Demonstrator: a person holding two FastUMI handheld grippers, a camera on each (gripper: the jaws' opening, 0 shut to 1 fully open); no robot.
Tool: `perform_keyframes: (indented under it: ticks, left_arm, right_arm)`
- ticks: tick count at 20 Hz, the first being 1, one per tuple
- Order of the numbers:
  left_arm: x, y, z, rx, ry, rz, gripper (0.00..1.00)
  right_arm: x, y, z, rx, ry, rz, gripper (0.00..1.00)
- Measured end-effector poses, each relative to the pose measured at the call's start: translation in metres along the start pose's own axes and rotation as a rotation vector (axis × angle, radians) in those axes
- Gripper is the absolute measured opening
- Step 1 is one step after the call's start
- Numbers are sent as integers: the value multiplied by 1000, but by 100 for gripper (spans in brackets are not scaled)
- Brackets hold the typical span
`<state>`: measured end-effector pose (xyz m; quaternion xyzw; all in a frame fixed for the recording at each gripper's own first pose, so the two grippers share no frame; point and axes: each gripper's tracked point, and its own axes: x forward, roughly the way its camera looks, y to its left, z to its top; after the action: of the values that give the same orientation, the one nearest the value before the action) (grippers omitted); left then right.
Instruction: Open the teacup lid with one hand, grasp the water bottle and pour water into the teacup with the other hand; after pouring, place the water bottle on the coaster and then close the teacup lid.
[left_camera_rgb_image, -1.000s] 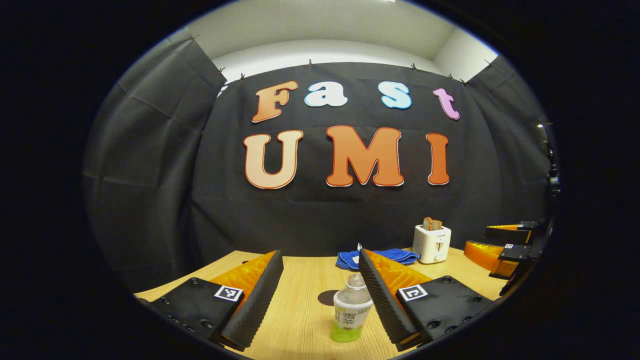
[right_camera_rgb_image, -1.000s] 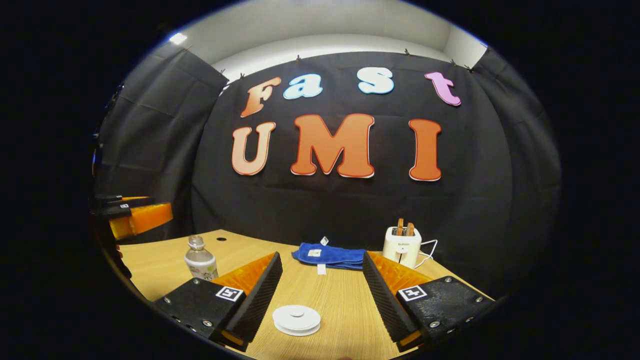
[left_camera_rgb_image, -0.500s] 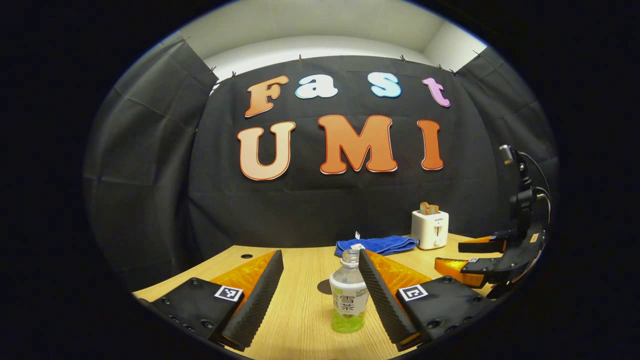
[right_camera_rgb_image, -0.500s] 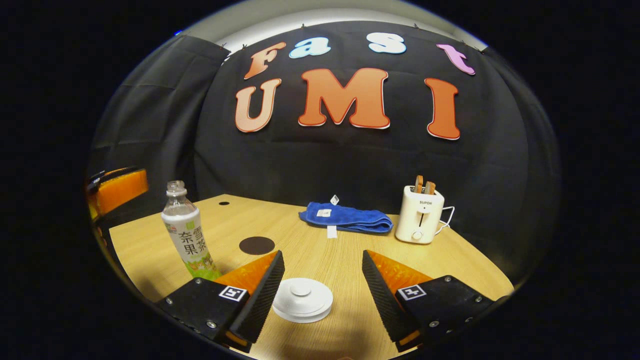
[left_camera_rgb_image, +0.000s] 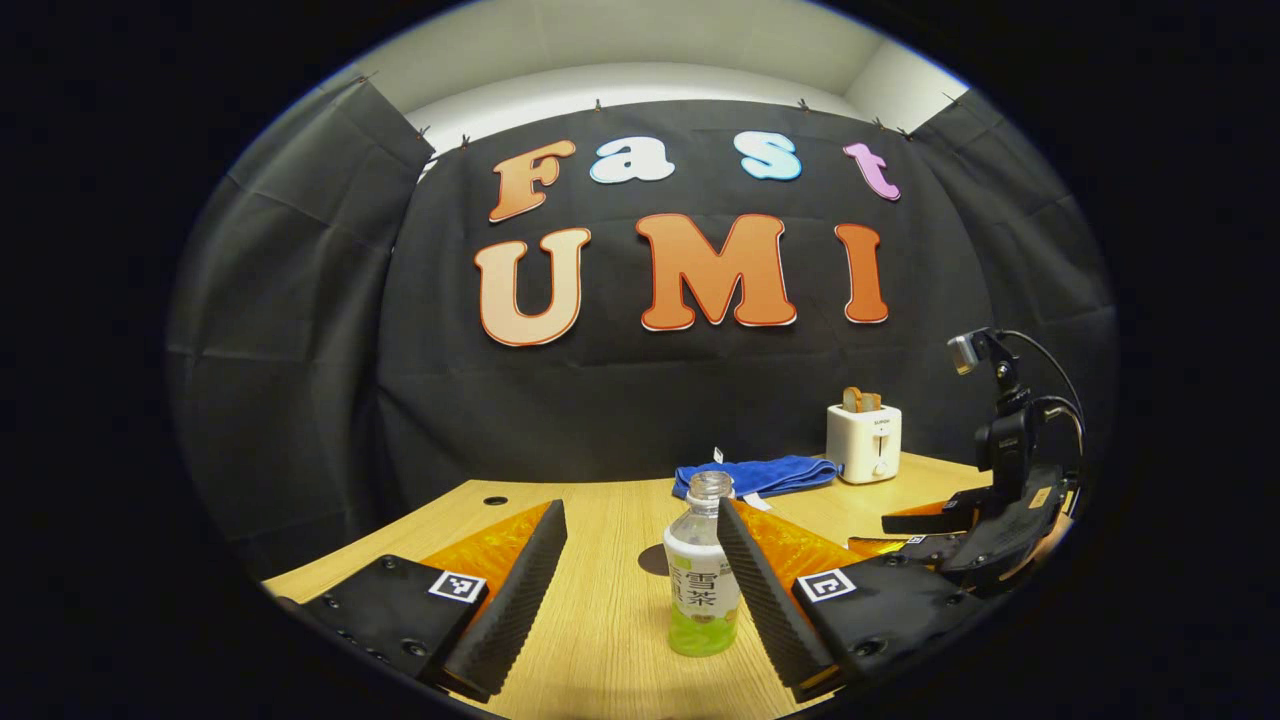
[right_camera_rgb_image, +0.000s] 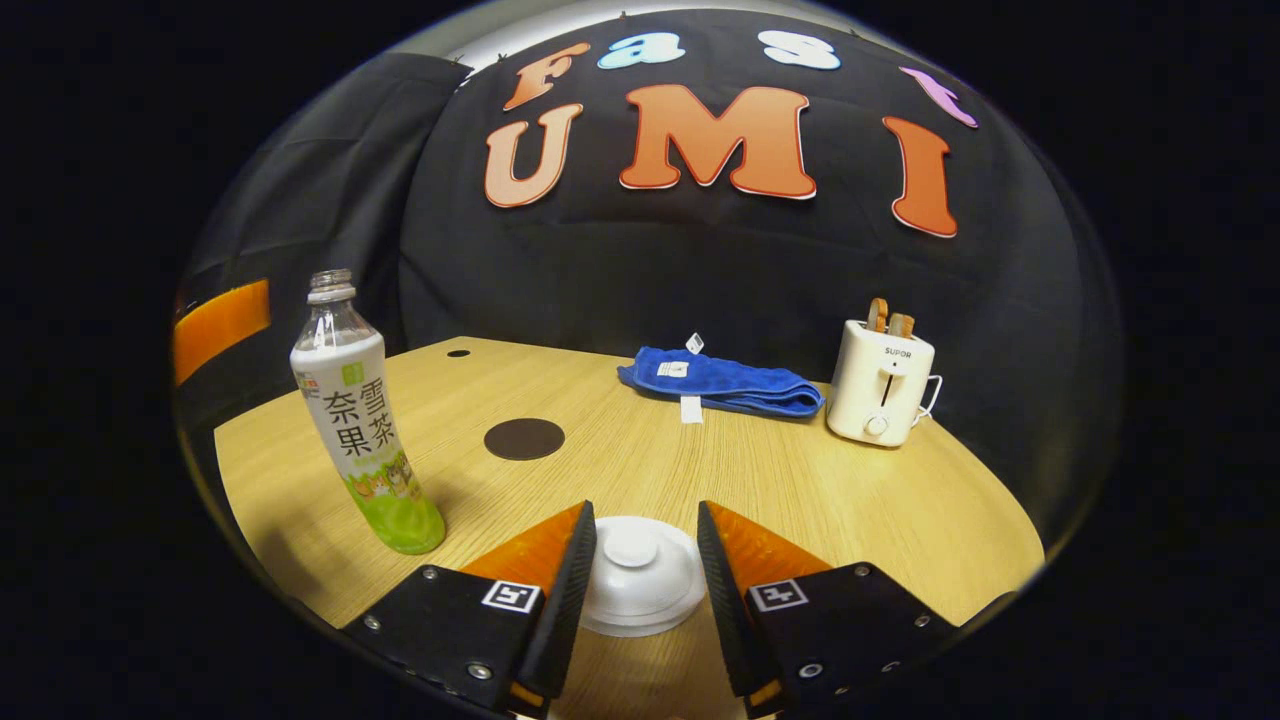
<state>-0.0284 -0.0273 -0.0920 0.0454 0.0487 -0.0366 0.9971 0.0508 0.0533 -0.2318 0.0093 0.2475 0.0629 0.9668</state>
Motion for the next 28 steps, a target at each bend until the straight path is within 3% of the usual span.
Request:
perform_keyframes:
  ticks: [1,2,8,13,16,28]
  left_arm:
    - [1,0,-1,4,1,1,97]
    - [1,-1,-2,9,3,-1,96]
    - [4,-9,-7,17,11,-16,97]
    - [5,-16,-14,46,27,-35,96]
    - [5,-25,-21,38,41,-52,98]
    - [21,-49,-63,26,137,-96,100]
  right_arm:
    - [2,1,-3,12,8,8,59]
    - [3,2,-4,22,12,15,48]
    - [3,7,-1,-1,3,31,27]
    - [2,6,-2,38,21,56,23]
    - [-1,-4,2,65,21,24,23]
    - [-31,-36,41,150,-109,10,21]
